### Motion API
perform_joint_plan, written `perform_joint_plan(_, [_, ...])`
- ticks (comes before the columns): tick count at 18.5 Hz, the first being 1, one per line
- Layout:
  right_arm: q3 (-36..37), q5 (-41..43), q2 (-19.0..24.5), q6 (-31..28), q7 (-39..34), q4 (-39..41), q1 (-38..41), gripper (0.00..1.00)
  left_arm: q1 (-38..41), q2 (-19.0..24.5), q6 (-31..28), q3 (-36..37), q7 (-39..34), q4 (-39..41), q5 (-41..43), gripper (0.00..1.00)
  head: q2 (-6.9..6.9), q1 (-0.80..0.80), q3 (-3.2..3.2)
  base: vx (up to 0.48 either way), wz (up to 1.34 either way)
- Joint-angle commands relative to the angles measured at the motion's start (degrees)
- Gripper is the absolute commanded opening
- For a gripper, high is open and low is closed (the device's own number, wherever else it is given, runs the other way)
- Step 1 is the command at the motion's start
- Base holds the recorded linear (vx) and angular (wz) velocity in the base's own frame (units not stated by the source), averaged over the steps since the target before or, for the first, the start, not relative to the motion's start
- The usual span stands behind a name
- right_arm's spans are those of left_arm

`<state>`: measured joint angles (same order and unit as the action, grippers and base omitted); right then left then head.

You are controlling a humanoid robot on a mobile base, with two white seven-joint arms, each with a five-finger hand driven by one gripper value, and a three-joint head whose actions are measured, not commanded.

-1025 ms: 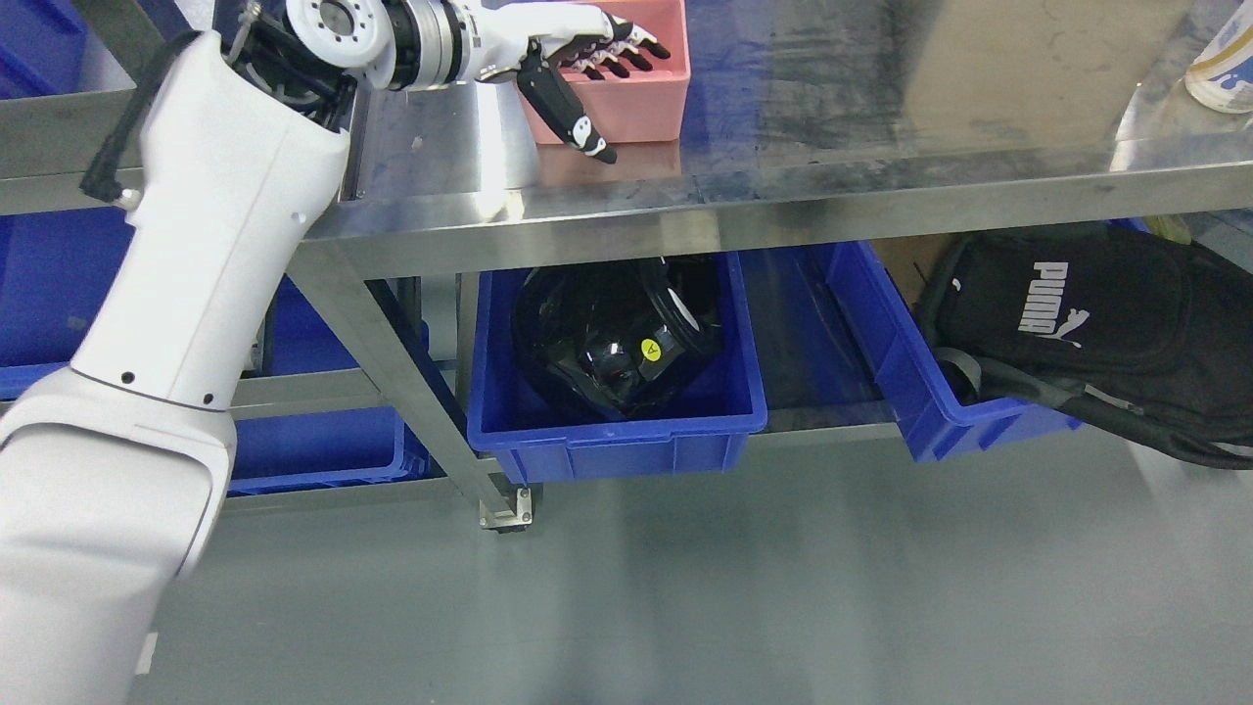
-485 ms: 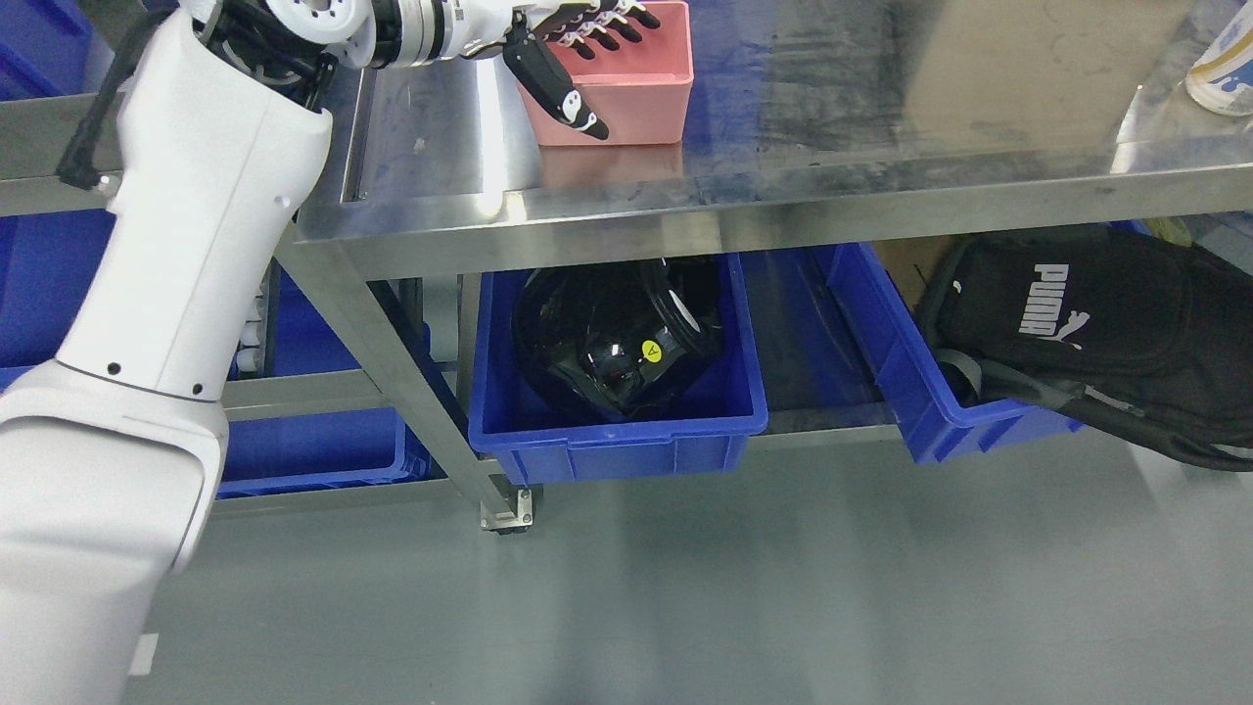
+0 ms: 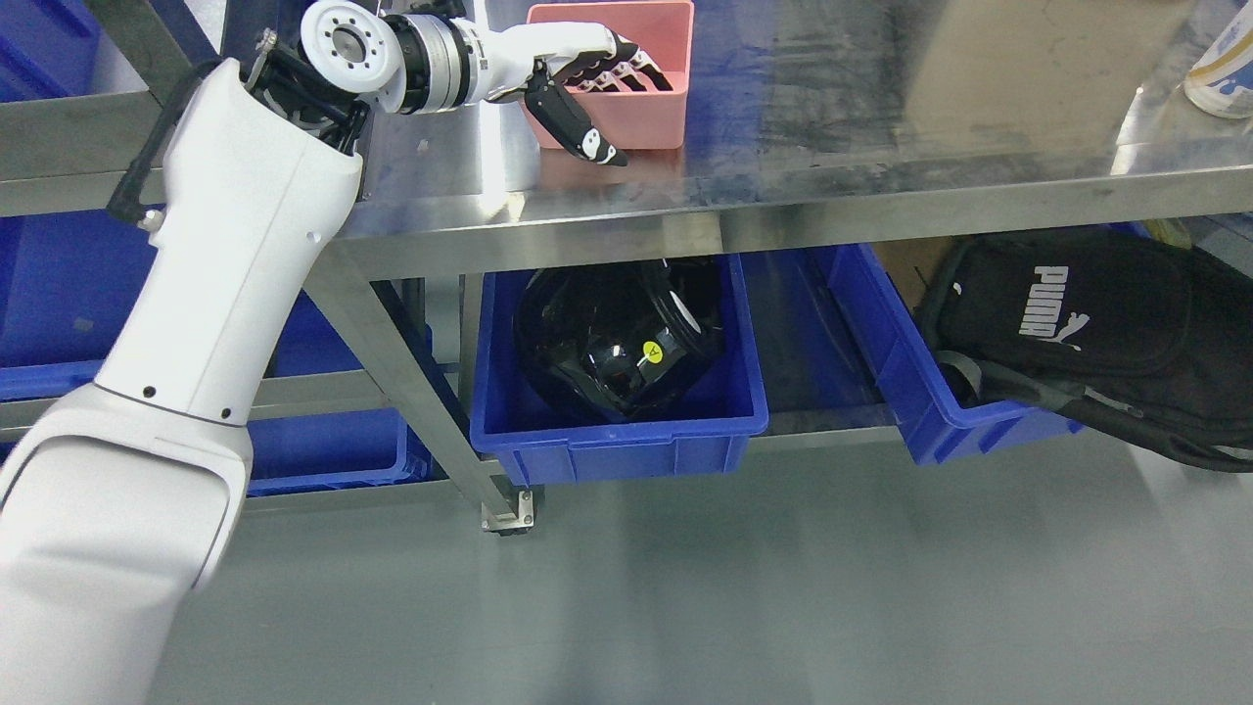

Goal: Place storage box into left shelf container
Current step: 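Close the left hand fingers on the pink box's rim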

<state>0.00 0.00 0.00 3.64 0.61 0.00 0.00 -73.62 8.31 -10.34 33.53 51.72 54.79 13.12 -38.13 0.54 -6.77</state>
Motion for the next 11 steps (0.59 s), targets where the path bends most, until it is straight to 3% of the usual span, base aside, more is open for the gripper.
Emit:
perform_joint_plan(1, [0.17, 0.09, -1.0, 0.05, 0.09, 1.0, -0.35, 1.0, 0.76, -1.28, 1.28, -5.39, 0.23, -1.53, 0.15, 0.32, 0.0, 0.0, 0.0, 0.0, 0.0])
perform_joint_plan(4, [0.17, 0.09, -1.0, 0.05, 0.09, 1.0, -0.35, 1.0, 0.76, -1.28, 5.14, -9.43, 0.23, -1.53, 0.15, 0.11, 0.0, 0.0, 0.0, 0.0, 0.0])
perform_joint_plan(8, [0.17, 0.09, -1.0, 0.05, 0.09, 1.0, -0.35, 1.0, 0.5, -1.63, 7.78, -12.43, -0.21, -1.35, 0.24, 0.0, 0.0, 0.0, 0.0, 0.0, 0.0])
perform_joint_plan(11, [0.17, 0.09, -1.0, 0.05, 0.09, 1.0, -0.35, 1.0, -1.34, -1.81, 10.59, -16.11, -0.73, -0.74, 0.15, 0.0, 0.0, 0.0, 0.0, 0.0, 0.0])
